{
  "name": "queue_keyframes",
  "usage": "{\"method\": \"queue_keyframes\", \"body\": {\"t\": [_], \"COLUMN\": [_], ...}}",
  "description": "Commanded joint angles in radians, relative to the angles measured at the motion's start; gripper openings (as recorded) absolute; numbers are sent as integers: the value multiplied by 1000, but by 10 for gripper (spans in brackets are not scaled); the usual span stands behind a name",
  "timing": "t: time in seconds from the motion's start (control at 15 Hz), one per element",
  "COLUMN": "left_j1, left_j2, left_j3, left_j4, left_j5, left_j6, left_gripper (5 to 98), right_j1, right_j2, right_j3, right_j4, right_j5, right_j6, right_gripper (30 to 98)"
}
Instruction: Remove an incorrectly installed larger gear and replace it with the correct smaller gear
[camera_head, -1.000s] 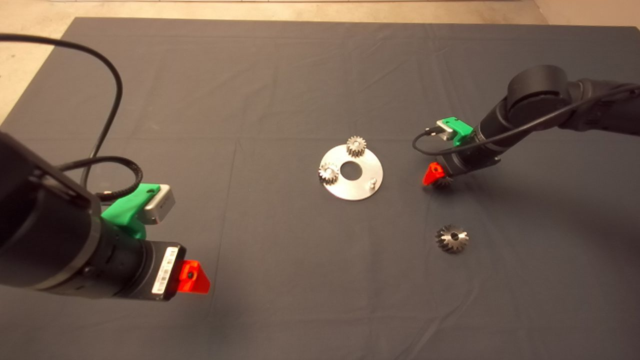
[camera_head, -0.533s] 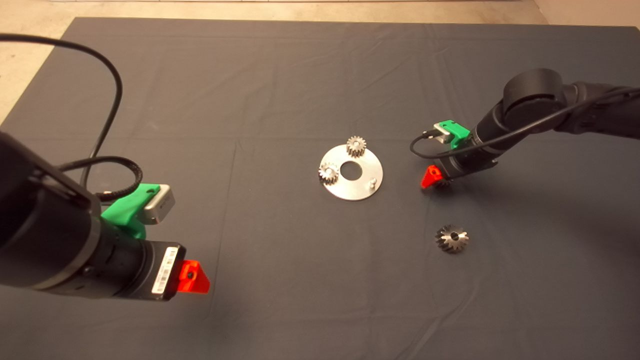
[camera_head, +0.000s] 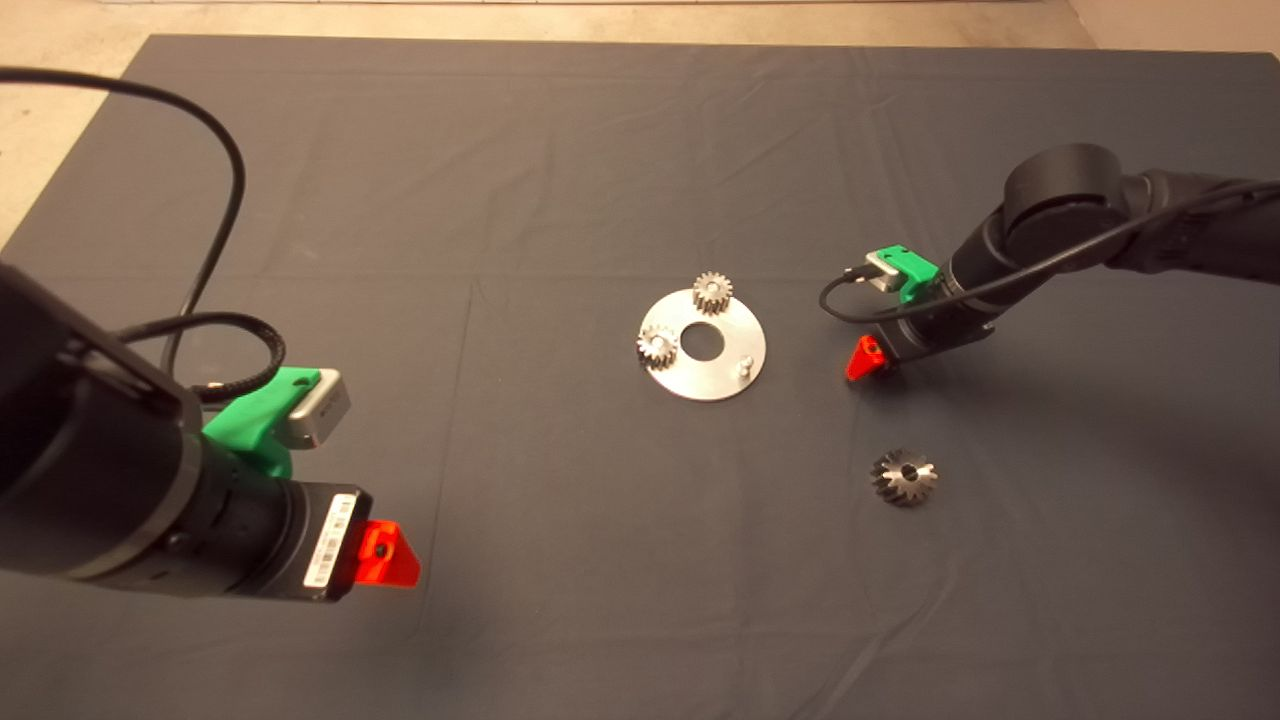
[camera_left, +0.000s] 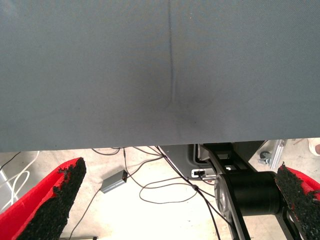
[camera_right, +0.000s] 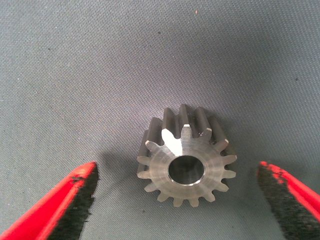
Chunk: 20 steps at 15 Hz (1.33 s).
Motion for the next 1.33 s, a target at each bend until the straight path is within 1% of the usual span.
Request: {"method": "queue_keyframes", "body": {"t": [0.0, 0.2, 0.27, 0.33, 0.53, 0.67, 0.8, 0.87, 0.93, 1.13, 1.2, 1.27], "left_j1": [-8, -8, -8, -8, -7, -7, 2, 4, 5, 6, 5, 5], "left_j2": [-1, -1, -1, -1, -1, -1, -1, -1, -1, -1, -1, -1], "left_j3": [13, 13, 13, 13, 13, 13, 13, 13, 13, 13, 13, 13], "left_j4": [-18, -18, -18, -18, -18, -18, -18, -18, -18, -18, -18, -18], "left_j5": [83, 83, 83, 83, 82, 82, 82, 82, 80, 80, 80, 80], "left_j6": [2, 2, 1, 1, 1, 1, 1, 1, 1, 1, 1, 0], "left_gripper": [982, 982, 982, 982, 982, 982, 982, 982, 982, 982, 982, 982], "right_j1": [20, 20, 20, 20, 20, 20, 19, 17, 15, 17, 17, 17], "right_j2": [-1, -4, -3, -1, 2, 0, -1, 2, 2, 4, 5, 7], "right_j3": [-1, 0, 0, -1, 1, 0, -1, -3, -3, -3, -3, -5], "right_j4": [25, 24, 24, 24, 22, 21, 16, 14, 14, 14, 14, 13], "right_j5": [-7, -11, -14, -15, -15, -21, -23, -23, -24, -24, -23, -23], "right_j6": [-25, -30, -30, -33, -33, -33, -36, -44, -50, -53, -57, -64], "right_gripper": [817, 803, 767, 759, 759, 701, 697, 664, 652, 644, 614, 606]}}
